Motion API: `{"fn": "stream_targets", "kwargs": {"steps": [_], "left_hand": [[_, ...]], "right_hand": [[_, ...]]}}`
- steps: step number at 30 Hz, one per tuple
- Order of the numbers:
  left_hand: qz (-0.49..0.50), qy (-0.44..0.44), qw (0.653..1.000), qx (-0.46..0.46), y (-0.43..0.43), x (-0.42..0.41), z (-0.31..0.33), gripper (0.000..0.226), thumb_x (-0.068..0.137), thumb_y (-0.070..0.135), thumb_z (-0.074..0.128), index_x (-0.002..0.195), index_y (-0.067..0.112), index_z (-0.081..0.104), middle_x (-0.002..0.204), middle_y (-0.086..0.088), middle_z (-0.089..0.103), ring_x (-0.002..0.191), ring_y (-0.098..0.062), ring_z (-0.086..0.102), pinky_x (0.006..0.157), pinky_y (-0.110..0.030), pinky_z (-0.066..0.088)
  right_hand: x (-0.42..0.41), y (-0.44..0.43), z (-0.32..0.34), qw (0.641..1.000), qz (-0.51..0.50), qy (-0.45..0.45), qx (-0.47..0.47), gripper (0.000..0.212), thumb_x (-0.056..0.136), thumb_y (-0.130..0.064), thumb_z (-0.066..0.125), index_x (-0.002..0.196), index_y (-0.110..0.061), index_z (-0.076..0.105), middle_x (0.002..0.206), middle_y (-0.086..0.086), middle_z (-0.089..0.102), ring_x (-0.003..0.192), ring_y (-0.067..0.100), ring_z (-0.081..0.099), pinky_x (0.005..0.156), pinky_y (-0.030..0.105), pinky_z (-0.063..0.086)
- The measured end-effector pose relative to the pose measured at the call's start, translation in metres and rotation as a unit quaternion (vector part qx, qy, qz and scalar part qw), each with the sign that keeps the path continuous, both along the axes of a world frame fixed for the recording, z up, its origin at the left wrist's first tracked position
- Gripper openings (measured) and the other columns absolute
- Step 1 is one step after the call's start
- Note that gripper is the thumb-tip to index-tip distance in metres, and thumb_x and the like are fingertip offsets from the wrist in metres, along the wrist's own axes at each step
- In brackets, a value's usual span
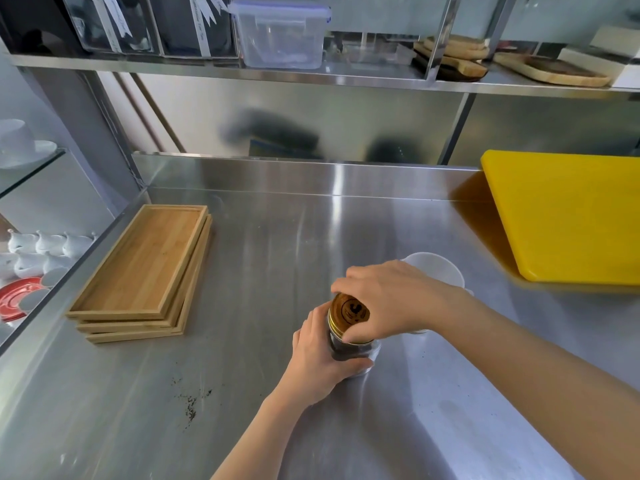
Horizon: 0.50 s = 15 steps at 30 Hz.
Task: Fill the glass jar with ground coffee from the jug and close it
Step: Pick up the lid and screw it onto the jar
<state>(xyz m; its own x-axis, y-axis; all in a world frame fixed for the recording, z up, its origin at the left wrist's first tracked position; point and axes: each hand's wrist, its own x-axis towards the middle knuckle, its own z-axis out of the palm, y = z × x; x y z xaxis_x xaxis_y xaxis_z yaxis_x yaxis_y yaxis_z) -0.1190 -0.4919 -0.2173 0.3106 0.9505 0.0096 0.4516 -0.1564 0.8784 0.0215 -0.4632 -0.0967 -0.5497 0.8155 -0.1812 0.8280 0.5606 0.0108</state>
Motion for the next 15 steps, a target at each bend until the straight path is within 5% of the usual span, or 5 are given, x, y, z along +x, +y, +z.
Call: {"fn": "stream_targets", "kwargs": {"steps": [4,10,15], "left_hand": [[-0.012,-0.003,1.0,-0.012,-0.0016,-0.0012,0.0025,0.067,0.059,0.045,0.076,0.103,0.058,0.027,0.113,0.029,0.04,0.106,0.028,0.026,0.104,-0.041,0.034],[0.002,0.007,1.0,0.002,0.0012,-0.0002,0.0001,0.068,0.057,0.045,0.079,0.1,0.059,0.029,0.114,0.022,0.047,0.106,0.003,0.041,0.103,-0.042,0.036],[0.001,0.005,1.0,0.005,0.0014,0.0002,-0.0011,0.073,0.056,0.046,0.079,0.101,0.066,0.026,0.118,0.018,0.048,0.111,-0.002,0.043,0.103,-0.044,0.038]], "right_hand": [[0.0007,0.0015,-0.0022,0.999,-0.03,0.003,0.034,0.07,0.071,-0.079,0.042,0.116,-0.026,0.047,0.102,-0.006,0.059,0.093,0.018,0.056,0.075,0.035,0.044],[0.004,-0.0036,0.0031,0.998,0.036,0.022,-0.043,0.057,0.077,-0.043,0.063,0.127,-0.032,0.039,0.118,-0.007,0.05,0.104,0.014,0.046,0.08,0.034,0.045],[0.0021,-0.002,-0.0002,0.999,-0.031,-0.022,0.036,0.067,0.076,-0.071,0.046,0.125,-0.027,0.039,0.107,-0.003,0.058,0.093,0.021,0.056,0.069,0.032,0.04]]}}
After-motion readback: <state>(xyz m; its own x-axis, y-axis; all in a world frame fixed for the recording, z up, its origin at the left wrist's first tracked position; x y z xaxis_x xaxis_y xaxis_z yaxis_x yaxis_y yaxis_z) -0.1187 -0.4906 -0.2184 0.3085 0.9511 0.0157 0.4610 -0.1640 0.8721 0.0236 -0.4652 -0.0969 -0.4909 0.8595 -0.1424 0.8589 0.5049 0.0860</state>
